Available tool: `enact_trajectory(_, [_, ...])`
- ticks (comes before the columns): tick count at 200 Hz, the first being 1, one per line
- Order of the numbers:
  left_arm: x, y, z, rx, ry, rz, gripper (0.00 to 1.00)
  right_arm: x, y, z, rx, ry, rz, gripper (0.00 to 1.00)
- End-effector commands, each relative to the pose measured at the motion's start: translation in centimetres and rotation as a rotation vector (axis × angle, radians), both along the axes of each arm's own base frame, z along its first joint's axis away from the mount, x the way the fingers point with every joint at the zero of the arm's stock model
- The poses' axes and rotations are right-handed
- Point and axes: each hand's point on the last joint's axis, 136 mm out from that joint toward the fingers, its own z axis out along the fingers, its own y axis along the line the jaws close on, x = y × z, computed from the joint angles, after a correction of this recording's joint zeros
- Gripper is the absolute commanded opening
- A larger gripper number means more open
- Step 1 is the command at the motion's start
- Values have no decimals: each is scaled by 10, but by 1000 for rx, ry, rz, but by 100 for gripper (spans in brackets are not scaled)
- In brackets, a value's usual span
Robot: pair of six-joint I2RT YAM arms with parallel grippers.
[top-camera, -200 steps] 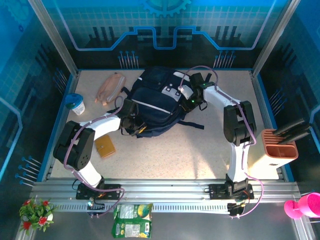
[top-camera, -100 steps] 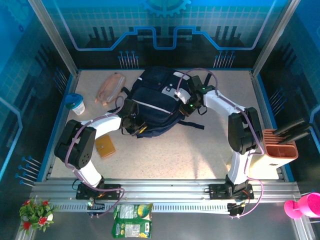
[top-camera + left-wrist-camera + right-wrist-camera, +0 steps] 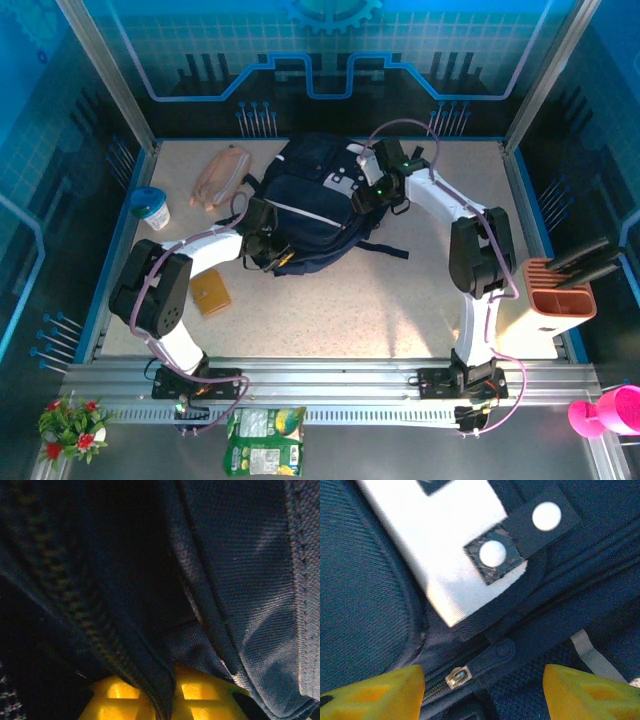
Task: Pack the student bag
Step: Unzip the student bag at the top-center of the table.
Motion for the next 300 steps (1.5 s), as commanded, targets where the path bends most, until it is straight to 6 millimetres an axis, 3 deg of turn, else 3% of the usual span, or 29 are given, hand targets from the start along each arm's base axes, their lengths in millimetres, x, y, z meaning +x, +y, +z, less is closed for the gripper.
enact_trajectory(1, [-7, -3, -5, -1, 26, -19, 12, 11, -2, -8, -31, 11, -68, 67])
enact_trajectory(34, [-6, -3, -6, -1, 30, -18, 12, 14, -23, -18, -132, 15, -131, 66])
enact_trajectory(74, [-5, -3, -8, -1, 32, -20, 12, -4, -41, -3, -132, 9, -164, 63])
enact_trajectory(108, [-5, -4, -9, -4, 33, -24, 12, -27, -32, -2, -58, 75, -87, 59])
enact_trajectory(134, [-4, -4, -8, -3, 31, -24, 12, -40, -10, 1, 40, 122, 27, 55])
enact_trajectory(161, [-6, -3, -8, 1, 34, -23, 12, -31, -14, 3, 34, 107, 8, 56])
enact_trajectory(188, [-6, -3, -7, 1, 31, -22, 12, -29, -4, 9, 73, 104, 14, 57])
enact_trajectory(215, [-7, -2, -8, 3, 31, -21, 12, -20, -7, 9, 61, 101, -125, 65])
enact_trajectory(251, [-7, -3, -8, 0, 32, -19, 12, -9, -6, 3, 59, 93, -295, 69])
enact_trajectory(300, [-8, -2, -7, 0, 29, -22, 12, -5, 1, -14, 26, 134, -351, 68])
